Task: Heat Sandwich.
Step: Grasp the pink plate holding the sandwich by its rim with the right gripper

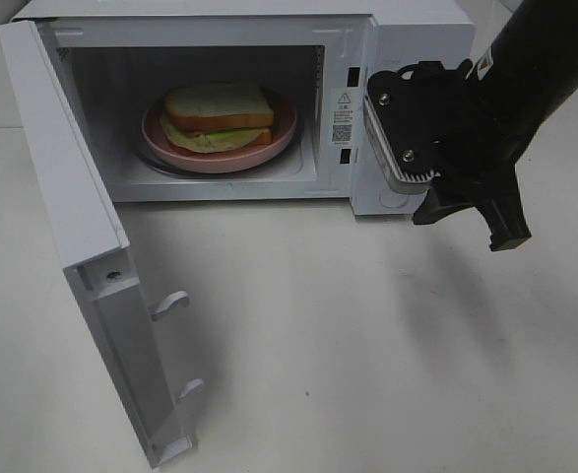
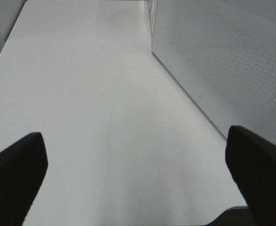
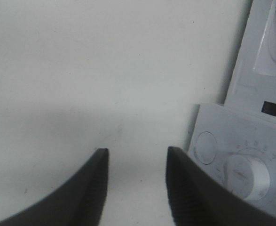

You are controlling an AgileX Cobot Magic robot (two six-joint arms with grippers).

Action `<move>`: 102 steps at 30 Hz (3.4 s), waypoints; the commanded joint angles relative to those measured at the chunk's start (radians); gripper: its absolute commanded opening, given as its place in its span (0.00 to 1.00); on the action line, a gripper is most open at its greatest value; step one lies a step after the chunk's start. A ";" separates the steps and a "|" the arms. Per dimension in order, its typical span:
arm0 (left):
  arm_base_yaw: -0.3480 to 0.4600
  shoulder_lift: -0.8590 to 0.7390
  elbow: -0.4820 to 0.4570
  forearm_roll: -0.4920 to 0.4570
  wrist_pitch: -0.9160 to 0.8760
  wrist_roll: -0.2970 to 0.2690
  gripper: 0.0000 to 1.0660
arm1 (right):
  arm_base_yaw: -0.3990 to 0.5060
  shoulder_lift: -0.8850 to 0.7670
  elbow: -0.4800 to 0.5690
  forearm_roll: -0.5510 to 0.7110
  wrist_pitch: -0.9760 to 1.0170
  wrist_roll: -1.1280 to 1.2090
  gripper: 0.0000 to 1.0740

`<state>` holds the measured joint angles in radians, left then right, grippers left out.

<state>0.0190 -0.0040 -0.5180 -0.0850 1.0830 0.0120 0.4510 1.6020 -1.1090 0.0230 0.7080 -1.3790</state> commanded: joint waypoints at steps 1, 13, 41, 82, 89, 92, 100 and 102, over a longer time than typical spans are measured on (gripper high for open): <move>0.002 -0.014 0.001 -0.008 -0.012 0.000 0.92 | 0.027 -0.009 -0.003 -0.023 -0.024 0.025 0.60; 0.002 -0.014 0.001 -0.008 -0.012 0.000 0.92 | 0.122 -0.009 -0.003 -0.191 -0.086 0.195 0.92; 0.002 -0.014 0.001 -0.008 -0.012 0.000 0.92 | 0.215 0.323 -0.322 -0.230 -0.212 0.223 0.85; 0.002 -0.015 0.001 0.045 -0.012 0.000 0.92 | 0.191 0.740 -0.744 -0.232 -0.193 0.249 0.11; 0.002 -0.015 0.001 0.045 -0.012 0.000 0.92 | 0.191 0.739 -0.744 -0.231 -0.158 0.248 0.00; 0.002 -0.015 0.001 0.045 -0.012 0.000 0.92 | 0.191 0.736 -0.744 -0.231 -0.158 0.245 0.00; 0.002 -0.015 0.001 0.045 -0.012 0.000 0.92 | 0.191 0.731 -0.744 -0.232 -0.156 0.224 0.00; 0.002 -0.015 0.001 0.045 -0.012 0.000 0.92 | 0.192 0.717 -0.742 -0.232 -0.137 0.169 0.00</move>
<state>0.0190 -0.0040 -0.5180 -0.0410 1.0830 0.0120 0.6430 2.3390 -1.8480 -0.2130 0.5320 -1.1560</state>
